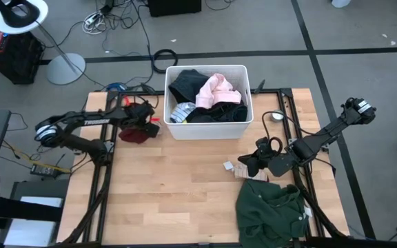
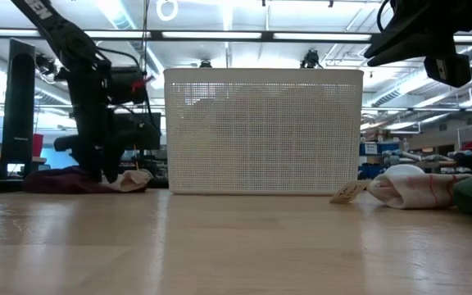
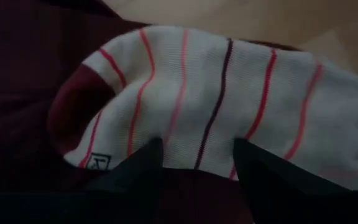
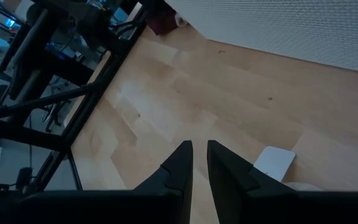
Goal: Sort clothes
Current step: Put the left pink striped sock into the white bin
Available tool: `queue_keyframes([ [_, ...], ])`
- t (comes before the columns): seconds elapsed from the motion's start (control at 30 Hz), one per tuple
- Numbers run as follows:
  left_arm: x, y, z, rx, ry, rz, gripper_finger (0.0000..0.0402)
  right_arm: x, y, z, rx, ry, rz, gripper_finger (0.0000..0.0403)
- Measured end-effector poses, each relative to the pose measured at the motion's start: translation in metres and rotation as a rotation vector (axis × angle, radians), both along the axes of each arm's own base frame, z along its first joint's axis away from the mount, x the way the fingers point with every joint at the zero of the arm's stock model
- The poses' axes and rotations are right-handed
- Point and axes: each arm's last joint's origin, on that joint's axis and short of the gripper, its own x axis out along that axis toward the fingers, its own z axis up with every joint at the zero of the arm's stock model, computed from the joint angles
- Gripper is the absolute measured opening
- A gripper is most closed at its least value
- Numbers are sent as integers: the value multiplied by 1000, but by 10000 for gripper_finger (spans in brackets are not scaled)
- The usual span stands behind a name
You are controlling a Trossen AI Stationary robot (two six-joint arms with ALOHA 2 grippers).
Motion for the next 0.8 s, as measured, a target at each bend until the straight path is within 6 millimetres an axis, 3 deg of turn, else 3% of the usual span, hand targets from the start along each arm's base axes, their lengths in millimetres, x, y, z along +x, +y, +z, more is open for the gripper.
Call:
queue_keyframes([
  [0.13, 3, 2, -8, -23, 20, 17, 161, 0, 0, 0, 4, -5, 1, 50],
  [0.33, 4, 2, -8, -44, 15, 13, 20, 0, 0, 1, 6, -7, 2, 50],
  [0.6, 6, 0, 15, -93, 16, -7, 4, 1, 0, 1, 2, -6, 7, 48],
  [0.8, 3, -7, 50, -44, 54, -58, 1, 2, 2, 2, 9, -19, 29, 48],
])
